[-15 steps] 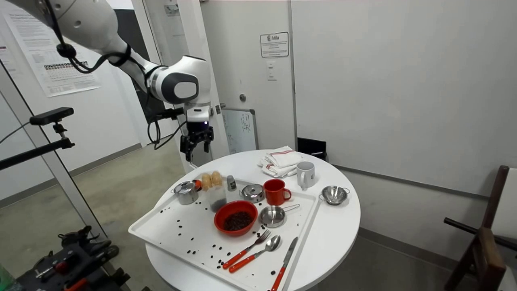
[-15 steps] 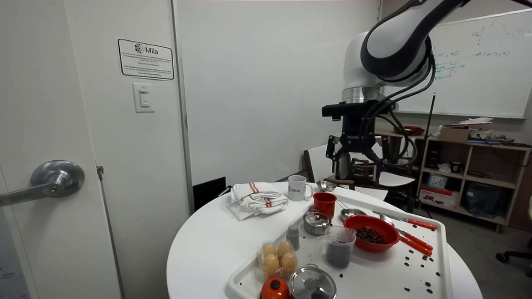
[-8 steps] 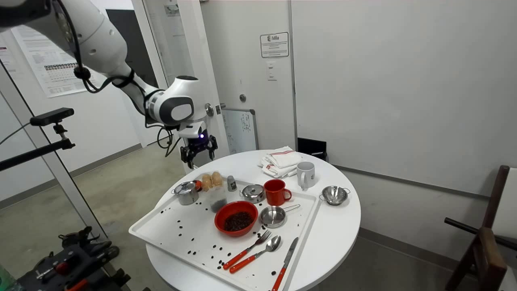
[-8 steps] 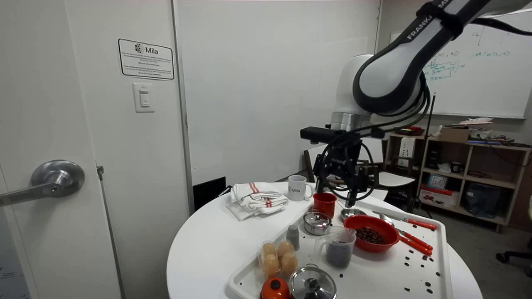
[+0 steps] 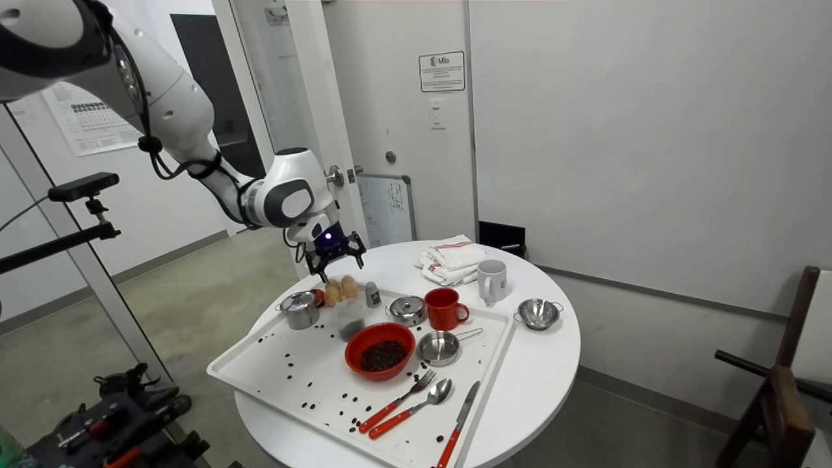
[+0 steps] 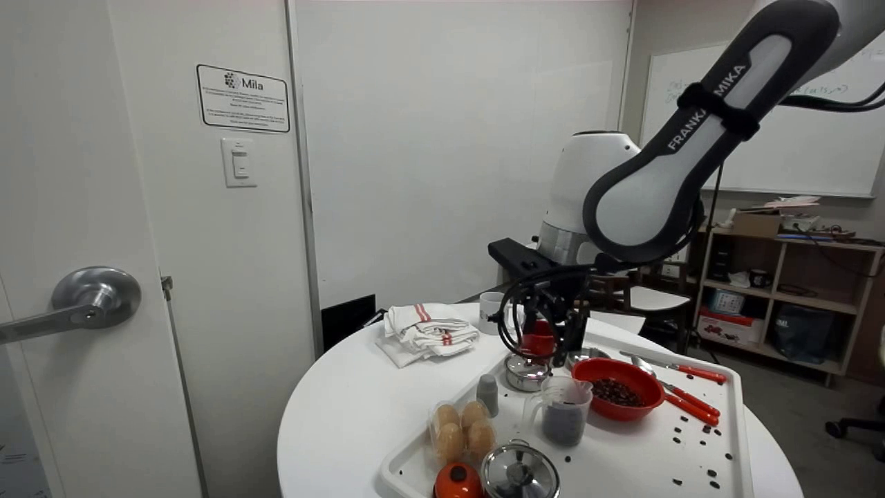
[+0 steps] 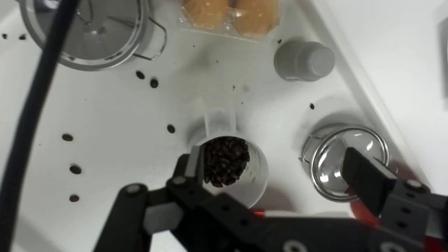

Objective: Pour some contents of the jug into the red bowl

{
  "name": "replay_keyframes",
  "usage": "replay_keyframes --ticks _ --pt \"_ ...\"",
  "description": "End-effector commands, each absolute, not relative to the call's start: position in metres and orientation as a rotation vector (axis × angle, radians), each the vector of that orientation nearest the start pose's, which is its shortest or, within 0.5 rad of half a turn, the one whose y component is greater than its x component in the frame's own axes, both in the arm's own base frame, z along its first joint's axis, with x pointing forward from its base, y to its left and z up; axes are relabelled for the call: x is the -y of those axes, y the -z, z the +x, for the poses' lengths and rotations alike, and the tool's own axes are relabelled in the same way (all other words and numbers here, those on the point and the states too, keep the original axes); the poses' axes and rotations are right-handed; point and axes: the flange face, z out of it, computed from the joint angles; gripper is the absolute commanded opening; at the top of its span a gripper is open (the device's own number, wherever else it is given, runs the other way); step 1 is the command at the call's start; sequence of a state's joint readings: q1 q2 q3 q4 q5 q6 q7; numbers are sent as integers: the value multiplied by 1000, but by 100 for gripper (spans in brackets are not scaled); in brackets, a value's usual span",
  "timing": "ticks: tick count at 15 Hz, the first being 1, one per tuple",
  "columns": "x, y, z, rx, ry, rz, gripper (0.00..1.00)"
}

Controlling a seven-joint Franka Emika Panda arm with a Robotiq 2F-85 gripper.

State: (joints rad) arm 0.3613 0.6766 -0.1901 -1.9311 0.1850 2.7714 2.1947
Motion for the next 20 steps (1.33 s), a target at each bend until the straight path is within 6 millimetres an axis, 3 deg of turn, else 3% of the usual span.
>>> replay_keyframes --ticks 1,3,6,11,20 --pt "-104 -141 636 -2704 267 -1358 100" --pt "-112 -140 629 -2757 155 -1460 100" --pt "-137 -166 616 -2712 -73 -1679 100" --pt "-153 -184 626 -2711 -172 -1760 100" --pt "-142 -147 646 -2775 -205 -1741 100"
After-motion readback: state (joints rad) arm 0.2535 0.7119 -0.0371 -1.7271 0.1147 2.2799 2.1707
